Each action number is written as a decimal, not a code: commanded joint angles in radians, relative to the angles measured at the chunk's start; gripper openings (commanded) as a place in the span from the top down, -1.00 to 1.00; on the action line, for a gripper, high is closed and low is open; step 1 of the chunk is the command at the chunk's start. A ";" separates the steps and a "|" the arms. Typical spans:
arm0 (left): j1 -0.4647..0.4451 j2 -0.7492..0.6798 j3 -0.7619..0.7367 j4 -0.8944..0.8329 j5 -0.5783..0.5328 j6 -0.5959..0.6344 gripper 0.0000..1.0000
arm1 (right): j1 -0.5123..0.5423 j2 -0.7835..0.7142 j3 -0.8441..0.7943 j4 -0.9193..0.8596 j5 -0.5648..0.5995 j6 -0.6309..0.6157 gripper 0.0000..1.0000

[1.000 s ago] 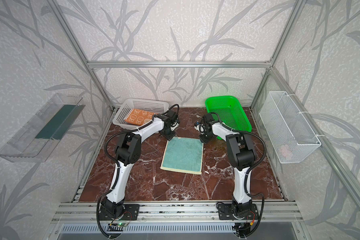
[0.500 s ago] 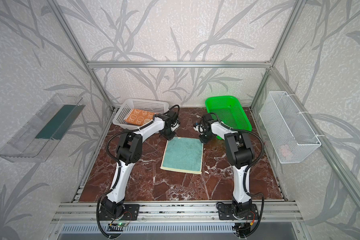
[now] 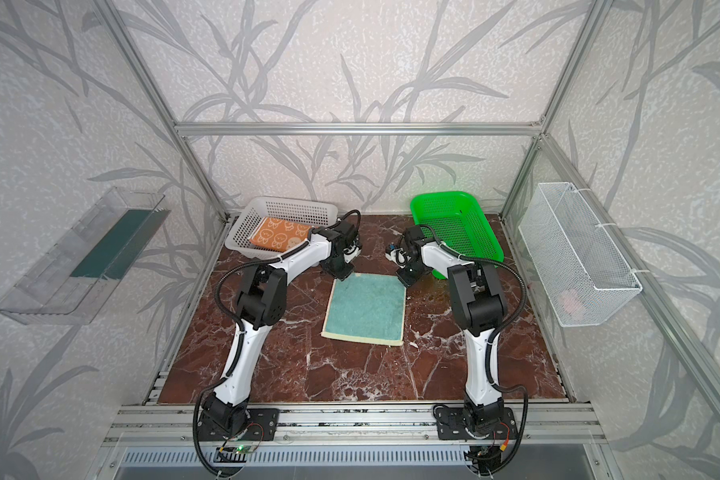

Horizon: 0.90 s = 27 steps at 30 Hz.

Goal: Fold and stack the towels
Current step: 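Grasp the far edge of the folded towel with both grippers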

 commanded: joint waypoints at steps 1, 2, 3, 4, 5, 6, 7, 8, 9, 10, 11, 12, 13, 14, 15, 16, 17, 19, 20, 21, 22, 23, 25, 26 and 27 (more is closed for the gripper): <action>0.002 0.047 -0.026 -0.054 0.010 -0.022 1.00 | -0.003 -0.014 -0.028 0.016 0.005 -0.011 1.00; 0.001 0.030 -0.038 -0.037 0.004 -0.026 1.00 | -0.003 -0.030 -0.041 0.034 0.008 -0.014 1.00; 0.001 0.012 -0.056 -0.019 0.000 -0.032 1.00 | -0.003 -0.045 -0.053 0.051 0.010 -0.016 1.00; 0.002 -0.016 -0.080 0.007 -0.001 -0.035 1.00 | -0.003 -0.064 -0.074 0.077 0.014 -0.016 1.00; 0.002 -0.047 -0.109 0.036 -0.001 -0.040 1.00 | -0.003 -0.086 -0.092 0.101 0.022 -0.017 1.00; 0.000 -0.073 -0.137 0.062 -0.006 -0.047 1.00 | -0.003 -0.104 -0.110 0.117 0.024 -0.021 1.00; 0.000 -0.106 -0.169 0.094 -0.009 -0.053 1.00 | -0.003 -0.127 -0.131 0.137 0.024 -0.026 1.00; -0.001 -0.140 -0.207 0.124 -0.010 -0.060 1.00 | -0.003 -0.155 -0.156 0.162 0.021 -0.031 1.00; -0.003 -0.169 -0.238 0.148 -0.009 -0.064 1.00 | -0.002 -0.177 -0.179 0.185 0.018 -0.035 1.00; -0.004 -0.203 -0.273 0.173 -0.008 -0.067 1.00 | -0.003 -0.204 -0.203 0.208 0.015 -0.042 1.00; -0.007 -0.233 -0.306 0.194 -0.009 -0.072 1.00 | -0.003 -0.225 -0.224 0.227 0.009 -0.049 1.00; -0.010 -0.258 -0.331 0.212 -0.014 -0.078 1.00 | -0.003 -0.242 -0.237 0.237 0.004 -0.051 1.00; -0.012 -0.285 -0.359 0.228 -0.021 -0.086 1.00 | -0.003 -0.258 -0.249 0.249 0.003 -0.051 1.00; -0.014 -0.311 -0.387 0.244 -0.030 -0.095 1.00 | -0.003 -0.269 -0.258 0.255 0.004 -0.051 1.00; -0.014 -0.333 -0.412 0.257 -0.038 -0.104 1.00 | -0.003 -0.278 -0.261 0.253 0.002 -0.052 1.00; -0.015 -0.361 -0.446 0.272 -0.048 -0.117 1.00 | -0.003 -0.286 -0.264 0.249 -0.004 -0.056 1.00; -0.016 -0.384 -0.476 0.288 -0.057 -0.128 1.00 | -0.003 -0.296 -0.271 0.250 -0.010 -0.059 1.00; -0.015 -0.437 -0.543 0.326 -0.081 -0.159 1.00 | -0.003 -0.320 -0.297 0.282 -0.022 -0.068 1.00; -0.015 -0.461 -0.569 0.342 -0.091 -0.168 1.00 | -0.003 -0.330 -0.313 0.302 -0.029 -0.072 1.00; -0.014 -0.484 -0.597 0.360 -0.102 -0.174 1.00 | -0.003 -0.336 -0.328 0.328 -0.041 -0.077 1.00; -0.015 -0.503 -0.617 0.373 -0.122 -0.180 1.00 | -0.003 -0.341 -0.338 0.355 -0.055 -0.079 1.00; -0.015 -0.517 -0.629 0.381 -0.135 -0.182 1.00 | -0.003 -0.342 -0.349 0.381 -0.068 -0.079 1.00; -0.015 -0.536 -0.641 0.382 -0.165 -0.184 1.00 | -0.003 -0.336 -0.367 0.441 -0.094 -0.080 1.00; -0.015 -0.542 -0.645 0.383 -0.181 -0.186 1.00 | -0.003 -0.329 -0.371 0.470 -0.105 -0.078 1.00; -0.016 -0.546 -0.650 0.389 -0.197 -0.182 1.00 | -0.003 -0.319 -0.373 0.502 -0.115 -0.077 1.00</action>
